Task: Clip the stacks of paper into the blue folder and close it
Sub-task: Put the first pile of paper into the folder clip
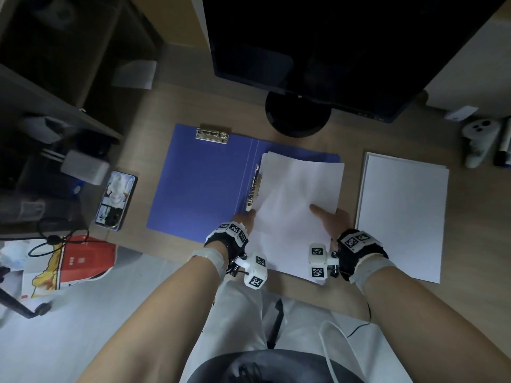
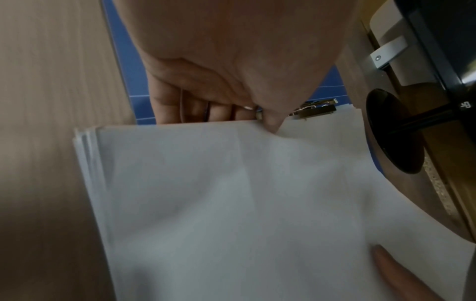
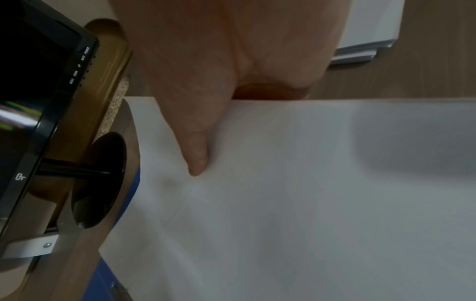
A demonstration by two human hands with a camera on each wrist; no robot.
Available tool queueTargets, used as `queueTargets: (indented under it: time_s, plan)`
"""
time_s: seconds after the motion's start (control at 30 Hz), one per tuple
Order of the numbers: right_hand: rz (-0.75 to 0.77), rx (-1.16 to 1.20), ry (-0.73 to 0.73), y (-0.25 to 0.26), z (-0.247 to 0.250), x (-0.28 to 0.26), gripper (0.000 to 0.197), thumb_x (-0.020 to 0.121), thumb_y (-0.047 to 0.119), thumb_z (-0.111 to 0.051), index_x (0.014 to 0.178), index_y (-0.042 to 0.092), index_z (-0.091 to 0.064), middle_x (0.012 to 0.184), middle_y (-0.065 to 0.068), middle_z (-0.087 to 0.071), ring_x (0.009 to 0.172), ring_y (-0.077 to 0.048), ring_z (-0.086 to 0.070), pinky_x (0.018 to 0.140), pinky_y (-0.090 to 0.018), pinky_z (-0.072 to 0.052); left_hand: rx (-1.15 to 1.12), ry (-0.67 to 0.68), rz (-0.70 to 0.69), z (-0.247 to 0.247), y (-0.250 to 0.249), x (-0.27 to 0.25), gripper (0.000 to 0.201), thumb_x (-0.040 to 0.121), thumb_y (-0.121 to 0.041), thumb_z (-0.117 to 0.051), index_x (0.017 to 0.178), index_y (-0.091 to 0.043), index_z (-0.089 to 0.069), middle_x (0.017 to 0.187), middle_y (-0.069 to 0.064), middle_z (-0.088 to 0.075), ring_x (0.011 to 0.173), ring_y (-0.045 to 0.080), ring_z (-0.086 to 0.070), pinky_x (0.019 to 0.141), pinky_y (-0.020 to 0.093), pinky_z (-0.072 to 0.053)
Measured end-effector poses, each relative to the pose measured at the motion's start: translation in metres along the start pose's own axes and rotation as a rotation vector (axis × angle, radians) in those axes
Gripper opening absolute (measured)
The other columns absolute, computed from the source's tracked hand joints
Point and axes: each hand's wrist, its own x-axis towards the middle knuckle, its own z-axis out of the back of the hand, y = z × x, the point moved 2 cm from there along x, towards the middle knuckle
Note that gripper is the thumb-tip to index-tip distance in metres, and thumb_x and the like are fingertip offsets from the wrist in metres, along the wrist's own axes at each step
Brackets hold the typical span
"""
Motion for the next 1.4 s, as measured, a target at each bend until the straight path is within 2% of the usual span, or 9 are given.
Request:
queueTargets:
  time_s: [0.2,0.4,0.53,0.7,0.83,1.0,1.13,1.27,1.4]
  plan:
    - [-0.027,0.013,-0.086,-0.006,-0.003,0.007,0.058,0.079,0.039,-0.078,0.123,0.005,-0.064,0.12,-0.011,-0.068,0.101,-0.027,-0.062,0.093,-0.034,-0.046,0.291,0.049,-0.069,0.003,0.004,0.022,0.046,0.098,-0.004,-0.036,0.143,0.002,-0.026,0.141,0.024,-0.044,0.126,0.038,-0.051,0.102,0.04,-0.046]
    - [-0.007,-0.002,-0.123,-0.01,-0.005,0.009,0.057,0.08,0.033,-0.078,0.125,0.003,-0.062,0.122,-0.013,-0.067,0.11,-0.03,-0.063,0.092,-0.033,-0.046,0.203,0.129,-0.131,-0.007,0.005,0.025,0.067,0.09,-0.053,-0.044,0.137,-0.006,-0.045,0.137,0.019,-0.054,0.121,0.037,-0.056,0.101,0.048,-0.048]
    - [0.032,0.017,-0.108,-0.008,0.015,0.002,0.049,0.081,0.025,-0.078,0.122,0.003,-0.063,0.112,-0.009,-0.068,0.098,-0.023,-0.061,0.089,-0.032,-0.046,0.141,0.192,-0.218,-0.016,-0.011,0.01,0.055,0.087,-0.031,-0.056,0.133,-0.004,-0.046,0.133,0.015,-0.054,0.118,0.035,-0.056,0.099,0.046,-0.05]
    - [0.106,0.182,-0.057,0.024,0.045,-0.016,0.038,0.069,0.002,-0.078,0.106,0.008,-0.068,0.101,-0.012,-0.072,0.09,-0.03,-0.066,0.085,-0.04,-0.055,0.047,-0.033,-0.375,-0.019,-0.05,-0.023,0.038,0.089,-0.006,-0.05,0.126,0.001,-0.047,0.129,0.023,-0.055,0.119,0.039,-0.054,0.099,0.042,-0.046]
    - [0.228,0.262,-0.026,0.073,0.06,-0.034,0.019,0.069,-0.005,-0.071,0.078,0.012,-0.07,0.08,-0.004,-0.069,0.079,-0.025,-0.062,0.071,-0.031,-0.051,-0.152,-0.174,-0.481,0.003,-0.079,-0.053,0.052,0.087,-0.007,-0.055,0.137,0.0,-0.039,0.144,0.018,-0.042,0.129,0.036,-0.045,0.101,0.036,-0.041]
    - [0.35,0.335,0.009,0.11,0.061,-0.057,0.023,0.072,-0.007,-0.072,0.092,0.003,-0.071,0.077,-0.004,-0.07,0.072,-0.023,-0.064,0.073,-0.034,-0.053,-0.419,-0.263,-0.457,0.029,-0.109,-0.079,0.041,0.083,-0.004,-0.059,0.123,0.003,-0.052,0.105,0.01,-0.057,0.101,0.03,-0.059,0.079,0.029,-0.043]
    - [0.332,0.276,0.005,0.092,0.062,-0.056,0.016,0.075,-0.001,-0.077,0.078,0.011,-0.066,0.075,-0.004,-0.067,0.071,-0.023,-0.063,0.076,-0.036,-0.054,-0.468,-0.241,-0.477,0.025,-0.101,-0.082,0.018,0.079,0.003,-0.058,0.092,-0.007,-0.051,0.075,0.002,-0.051,0.078,0.019,-0.046,0.065,0.017,-0.041]
    - [0.297,0.247,-0.016,0.079,0.067,-0.045,0.013,0.071,0.004,-0.081,0.078,0.009,-0.071,0.071,-0.004,-0.069,0.072,-0.027,-0.063,0.065,-0.035,-0.052,-0.454,-0.203,-0.55,0.018,-0.107,-0.083,0.016,0.075,0.011,-0.056,0.076,-0.004,-0.051,0.067,0.003,-0.051,0.061,0.02,-0.044,0.056,0.025,-0.039]
    - [0.318,0.268,-0.032,0.087,0.069,-0.045,0.015,0.071,0.001,-0.079,0.077,0.01,-0.069,0.074,-0.006,-0.068,0.073,-0.026,-0.063,0.072,-0.039,-0.053,-0.502,-0.192,-0.577,0.022,-0.12,-0.085,0.022,0.075,0.013,-0.055,0.067,-0.006,-0.047,0.062,0.0,-0.047,0.053,0.016,-0.04,0.041,0.017,-0.034]
